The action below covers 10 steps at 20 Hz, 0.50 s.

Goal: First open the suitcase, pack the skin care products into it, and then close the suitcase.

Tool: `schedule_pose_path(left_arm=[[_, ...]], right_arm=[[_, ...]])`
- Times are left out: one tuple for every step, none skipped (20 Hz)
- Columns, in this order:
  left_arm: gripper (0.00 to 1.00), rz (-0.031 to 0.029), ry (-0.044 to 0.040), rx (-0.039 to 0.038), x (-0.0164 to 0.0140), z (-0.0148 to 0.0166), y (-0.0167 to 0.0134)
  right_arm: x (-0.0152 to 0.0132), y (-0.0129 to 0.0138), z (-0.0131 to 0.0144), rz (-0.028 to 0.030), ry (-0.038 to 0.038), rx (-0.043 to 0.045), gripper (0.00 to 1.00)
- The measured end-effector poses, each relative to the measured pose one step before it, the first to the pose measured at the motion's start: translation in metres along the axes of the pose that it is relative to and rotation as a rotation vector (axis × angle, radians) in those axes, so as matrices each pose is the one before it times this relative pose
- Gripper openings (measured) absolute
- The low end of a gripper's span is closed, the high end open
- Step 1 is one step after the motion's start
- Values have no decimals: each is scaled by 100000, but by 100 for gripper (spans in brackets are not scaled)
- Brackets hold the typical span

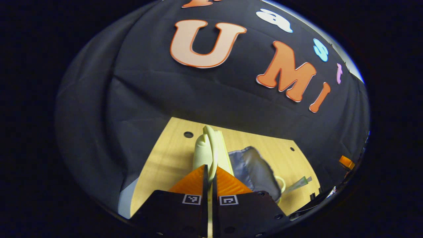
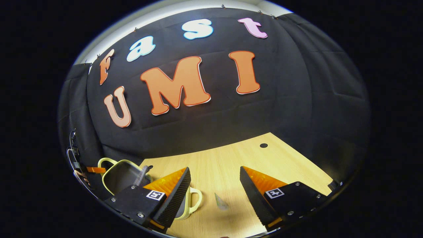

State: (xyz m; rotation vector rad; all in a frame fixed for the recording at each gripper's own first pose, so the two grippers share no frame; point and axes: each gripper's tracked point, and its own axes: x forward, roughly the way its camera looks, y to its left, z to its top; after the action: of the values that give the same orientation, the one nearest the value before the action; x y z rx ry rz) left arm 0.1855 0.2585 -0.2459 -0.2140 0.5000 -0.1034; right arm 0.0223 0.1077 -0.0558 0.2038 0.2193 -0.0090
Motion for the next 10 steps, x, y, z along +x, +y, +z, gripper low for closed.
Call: schedule_pose_path(left_arm=[[5,2903,2412,875,585,-903,2144],[3,2361,2330,635,810,-1087,2025],[7,2020,1933,256,734,-1032,1948],[7,1727,1495,179,969,-930,1105],[5,1241,1228,375,1031,-905,1290],[5,1375,1221,539,1124,-1277,1450],[7,1464,2192,-249,1091,-1491,1322],[7,1118,2691,-1030,687,-1585,1156],[7,566,1904,-702,851,-1006,602],[7,731,1137,-622,871,-662,183]], right_arm=[[-25,545,-262,-91,718,-662,95],[44,498,-175,-51,753,-405,95],[0,446,-156,-117,511,-404,95],[-5,309,-28,-77,208,-769,95],[73,226,-118,-573,327,-996,95],[37,-58,100,-1045,-124,-606,95],[-6,-7,137,-613,76,-463,95],[61,-28,82,-663,67,-332,95],[31,-29,-30,-735,170,-558,95],[25,-91,-61,-548,268,-757,95]])
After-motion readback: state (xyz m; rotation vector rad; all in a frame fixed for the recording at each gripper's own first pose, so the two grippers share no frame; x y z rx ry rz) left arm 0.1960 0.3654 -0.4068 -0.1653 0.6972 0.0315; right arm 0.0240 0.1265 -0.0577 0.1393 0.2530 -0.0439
